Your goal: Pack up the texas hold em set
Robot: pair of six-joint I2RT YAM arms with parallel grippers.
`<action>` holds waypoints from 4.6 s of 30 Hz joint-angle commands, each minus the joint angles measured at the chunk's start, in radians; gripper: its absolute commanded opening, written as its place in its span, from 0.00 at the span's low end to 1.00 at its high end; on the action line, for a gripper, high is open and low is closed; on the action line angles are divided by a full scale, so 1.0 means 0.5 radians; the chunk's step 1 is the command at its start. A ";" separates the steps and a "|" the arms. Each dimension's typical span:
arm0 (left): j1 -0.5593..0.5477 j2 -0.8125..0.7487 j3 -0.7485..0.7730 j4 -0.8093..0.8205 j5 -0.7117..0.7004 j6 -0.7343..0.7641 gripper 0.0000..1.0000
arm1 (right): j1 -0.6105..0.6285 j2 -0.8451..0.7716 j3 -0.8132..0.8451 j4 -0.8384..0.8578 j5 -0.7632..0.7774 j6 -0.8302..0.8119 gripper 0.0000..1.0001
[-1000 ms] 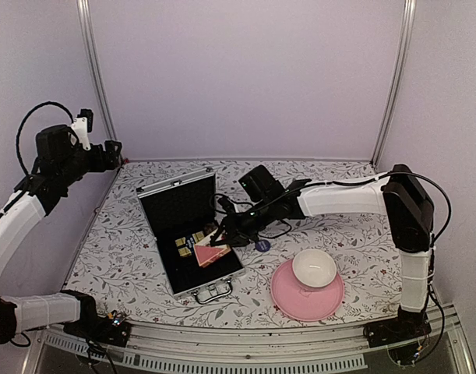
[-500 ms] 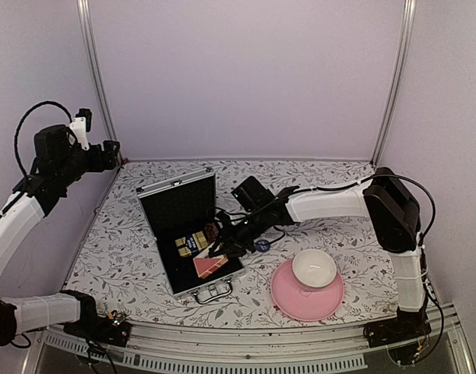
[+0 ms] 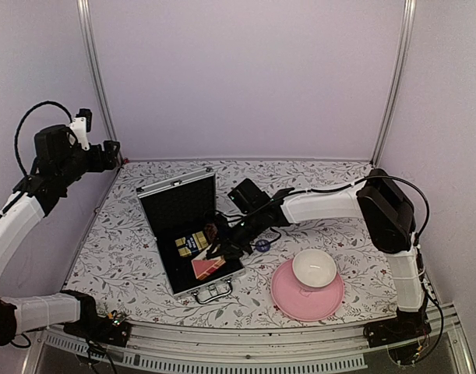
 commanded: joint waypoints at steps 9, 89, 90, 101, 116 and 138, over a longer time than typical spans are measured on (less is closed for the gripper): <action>0.013 0.005 -0.032 0.015 -0.010 0.022 0.97 | 0.046 0.063 0.107 -0.032 -0.017 0.004 0.02; 0.014 0.041 -0.038 0.011 -0.035 0.036 0.97 | 0.098 -0.009 0.138 -0.514 0.670 -0.376 0.24; 0.014 0.041 -0.035 0.011 -0.033 0.036 0.97 | 0.097 -0.007 0.139 -0.515 0.670 -0.376 0.22; 0.013 0.039 -0.037 0.013 -0.037 0.038 0.97 | 0.126 0.026 0.154 -0.457 0.597 -0.360 0.20; 0.014 0.048 -0.038 0.012 -0.034 0.036 0.97 | 0.172 0.116 0.269 -0.457 0.519 -0.389 0.15; 0.013 -0.133 -0.176 0.173 -0.293 0.116 0.97 | 0.039 -0.458 0.129 -0.455 1.141 -0.726 0.52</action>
